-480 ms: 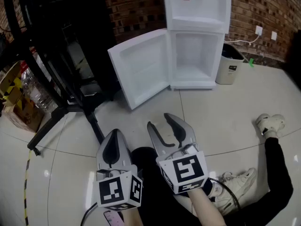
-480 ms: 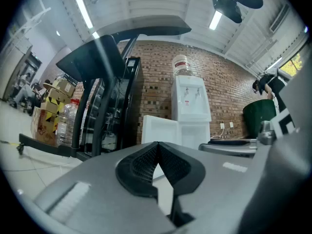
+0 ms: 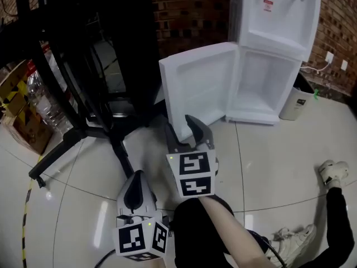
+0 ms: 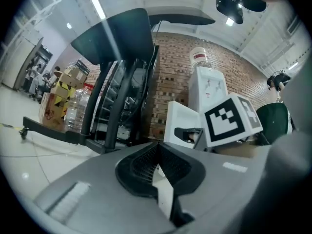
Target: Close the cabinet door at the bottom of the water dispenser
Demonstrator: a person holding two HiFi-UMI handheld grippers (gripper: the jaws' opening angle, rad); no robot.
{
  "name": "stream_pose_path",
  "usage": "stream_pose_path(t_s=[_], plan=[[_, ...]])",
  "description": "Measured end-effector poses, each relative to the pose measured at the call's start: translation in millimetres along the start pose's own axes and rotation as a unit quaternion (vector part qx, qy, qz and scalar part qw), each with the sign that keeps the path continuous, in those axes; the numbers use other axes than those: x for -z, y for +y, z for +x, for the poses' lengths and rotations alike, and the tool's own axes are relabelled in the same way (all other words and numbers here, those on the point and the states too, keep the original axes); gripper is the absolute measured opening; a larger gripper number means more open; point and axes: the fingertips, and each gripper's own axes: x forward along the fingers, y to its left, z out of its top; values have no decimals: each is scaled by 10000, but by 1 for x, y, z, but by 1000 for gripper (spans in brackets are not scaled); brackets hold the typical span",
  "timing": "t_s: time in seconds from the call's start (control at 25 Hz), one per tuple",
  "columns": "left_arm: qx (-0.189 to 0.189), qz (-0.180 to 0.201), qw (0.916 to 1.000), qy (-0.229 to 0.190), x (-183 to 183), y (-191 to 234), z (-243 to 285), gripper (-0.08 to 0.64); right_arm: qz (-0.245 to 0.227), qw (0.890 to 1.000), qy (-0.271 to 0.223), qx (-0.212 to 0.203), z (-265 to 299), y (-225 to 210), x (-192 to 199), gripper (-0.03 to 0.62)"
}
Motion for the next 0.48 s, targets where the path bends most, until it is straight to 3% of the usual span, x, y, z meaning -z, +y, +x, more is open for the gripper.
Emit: stream_pose_path(t_s=[0.36,0.48], plan=[[10,-193,9998,53,15,22,25,17,-225,9956,209,885,64,-13,17,202],[12,-258,9996,86,20,27,27,17,-314,9945,174,987,73,-13,19,202]])
